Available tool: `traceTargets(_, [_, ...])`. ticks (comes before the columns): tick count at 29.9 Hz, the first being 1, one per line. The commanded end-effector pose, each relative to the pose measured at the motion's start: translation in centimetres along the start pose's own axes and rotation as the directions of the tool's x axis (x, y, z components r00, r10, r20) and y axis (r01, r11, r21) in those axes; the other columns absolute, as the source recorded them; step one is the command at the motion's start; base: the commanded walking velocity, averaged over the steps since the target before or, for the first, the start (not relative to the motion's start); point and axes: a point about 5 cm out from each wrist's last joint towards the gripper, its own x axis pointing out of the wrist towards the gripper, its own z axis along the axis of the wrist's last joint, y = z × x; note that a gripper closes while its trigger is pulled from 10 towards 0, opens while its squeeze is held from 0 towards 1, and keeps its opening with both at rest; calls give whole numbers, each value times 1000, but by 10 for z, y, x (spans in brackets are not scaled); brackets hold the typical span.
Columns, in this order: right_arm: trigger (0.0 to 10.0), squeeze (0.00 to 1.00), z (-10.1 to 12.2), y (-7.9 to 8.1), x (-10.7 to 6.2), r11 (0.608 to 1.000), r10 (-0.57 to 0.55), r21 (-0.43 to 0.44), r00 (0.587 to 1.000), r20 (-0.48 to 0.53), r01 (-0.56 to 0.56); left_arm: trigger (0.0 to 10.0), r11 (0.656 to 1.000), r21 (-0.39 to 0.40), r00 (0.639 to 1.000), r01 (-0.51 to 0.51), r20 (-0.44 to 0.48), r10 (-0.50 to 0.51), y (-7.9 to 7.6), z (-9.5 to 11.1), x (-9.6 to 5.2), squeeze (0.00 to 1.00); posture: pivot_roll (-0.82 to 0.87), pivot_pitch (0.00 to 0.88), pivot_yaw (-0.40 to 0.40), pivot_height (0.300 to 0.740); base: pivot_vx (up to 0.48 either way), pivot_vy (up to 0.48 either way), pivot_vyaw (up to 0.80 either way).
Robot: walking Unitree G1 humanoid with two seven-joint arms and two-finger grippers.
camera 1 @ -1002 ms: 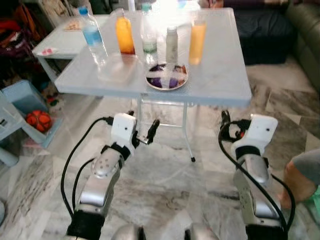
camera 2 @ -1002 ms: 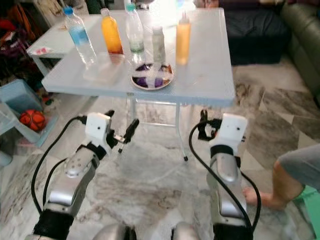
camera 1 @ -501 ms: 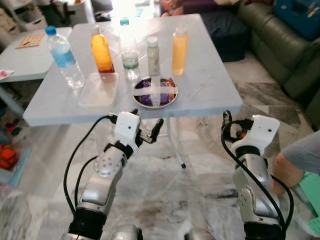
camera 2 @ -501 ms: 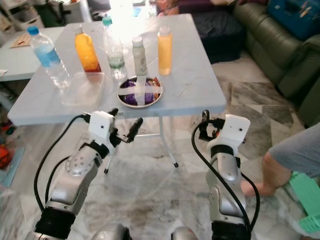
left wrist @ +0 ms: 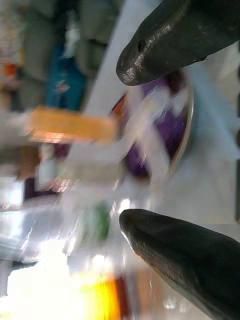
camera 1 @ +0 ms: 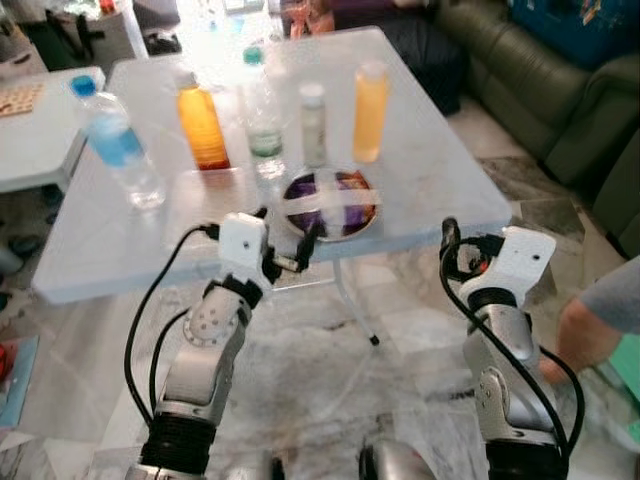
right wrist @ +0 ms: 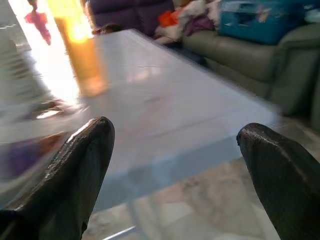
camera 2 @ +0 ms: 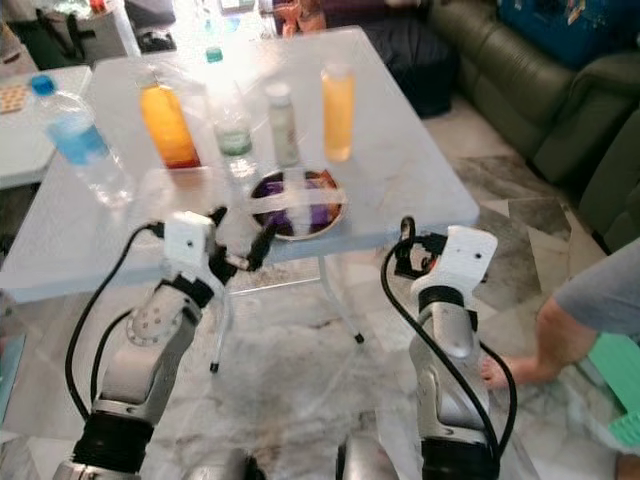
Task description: Restocking fridge
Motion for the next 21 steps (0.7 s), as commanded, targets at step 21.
traceTargets(21, [10000,0,20,22,25,987,74,143,997,14,-75,10000,868,259,886,-423,-85,457,81,-15,-39,0,-12,78,54,740,0,0,0])
